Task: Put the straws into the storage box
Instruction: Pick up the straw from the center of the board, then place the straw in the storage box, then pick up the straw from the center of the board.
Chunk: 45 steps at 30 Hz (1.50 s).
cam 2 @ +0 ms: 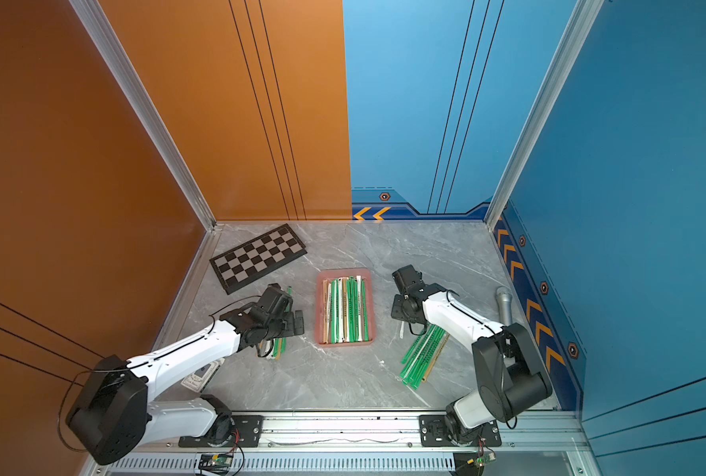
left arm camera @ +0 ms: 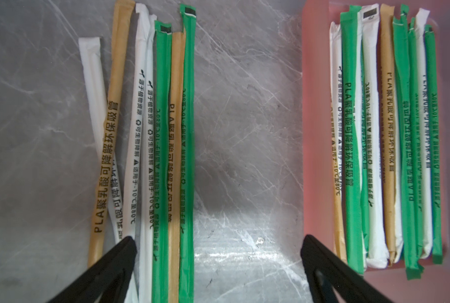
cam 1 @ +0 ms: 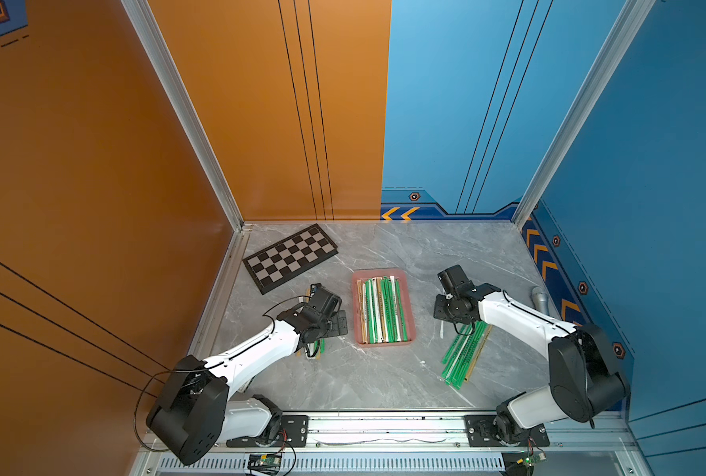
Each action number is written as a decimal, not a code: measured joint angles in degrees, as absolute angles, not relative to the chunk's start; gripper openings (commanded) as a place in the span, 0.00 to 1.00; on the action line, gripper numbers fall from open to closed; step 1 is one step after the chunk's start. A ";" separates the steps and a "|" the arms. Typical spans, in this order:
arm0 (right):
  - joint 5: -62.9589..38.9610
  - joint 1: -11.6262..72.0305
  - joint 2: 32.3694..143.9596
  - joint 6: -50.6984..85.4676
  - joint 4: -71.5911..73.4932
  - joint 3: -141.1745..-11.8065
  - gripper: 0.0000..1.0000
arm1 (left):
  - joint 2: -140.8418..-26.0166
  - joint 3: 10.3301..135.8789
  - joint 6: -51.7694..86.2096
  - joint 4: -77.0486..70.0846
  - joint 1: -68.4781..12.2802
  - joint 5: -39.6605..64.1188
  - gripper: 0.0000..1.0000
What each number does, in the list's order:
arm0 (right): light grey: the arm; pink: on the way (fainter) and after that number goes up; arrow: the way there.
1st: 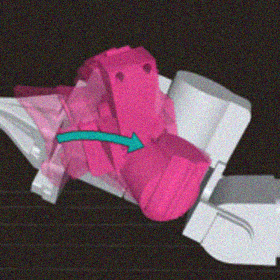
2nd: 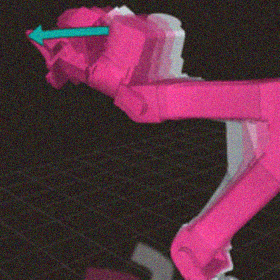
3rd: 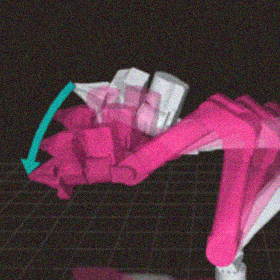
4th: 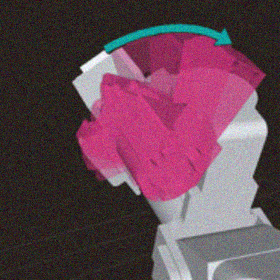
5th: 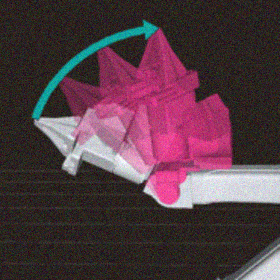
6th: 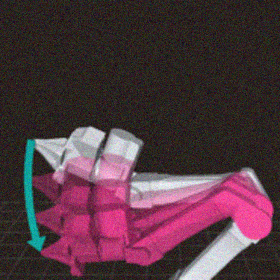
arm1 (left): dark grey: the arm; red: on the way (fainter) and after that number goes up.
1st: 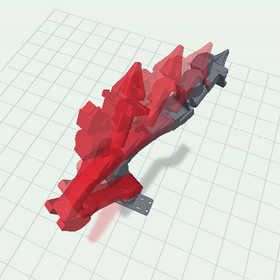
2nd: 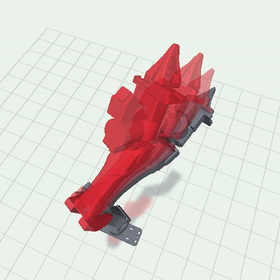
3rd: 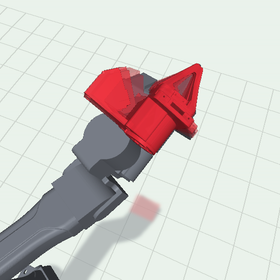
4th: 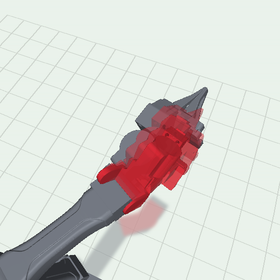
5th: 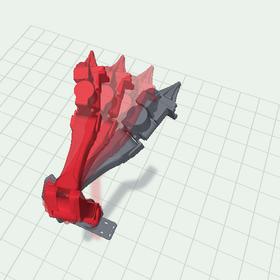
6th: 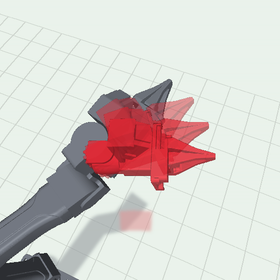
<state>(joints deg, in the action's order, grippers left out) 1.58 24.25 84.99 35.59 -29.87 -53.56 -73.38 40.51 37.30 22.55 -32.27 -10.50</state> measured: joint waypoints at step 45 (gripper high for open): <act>-10.28 34.17 94.39 37.80 -18.33 -60.64 0.32 | -81.84 41.12 36.27 22.55 -31.11 -8.54 0.50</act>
<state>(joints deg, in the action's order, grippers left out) -10.28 34.17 94.39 37.80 -18.33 -60.64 -81.84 41.12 36.27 22.55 -31.11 -8.54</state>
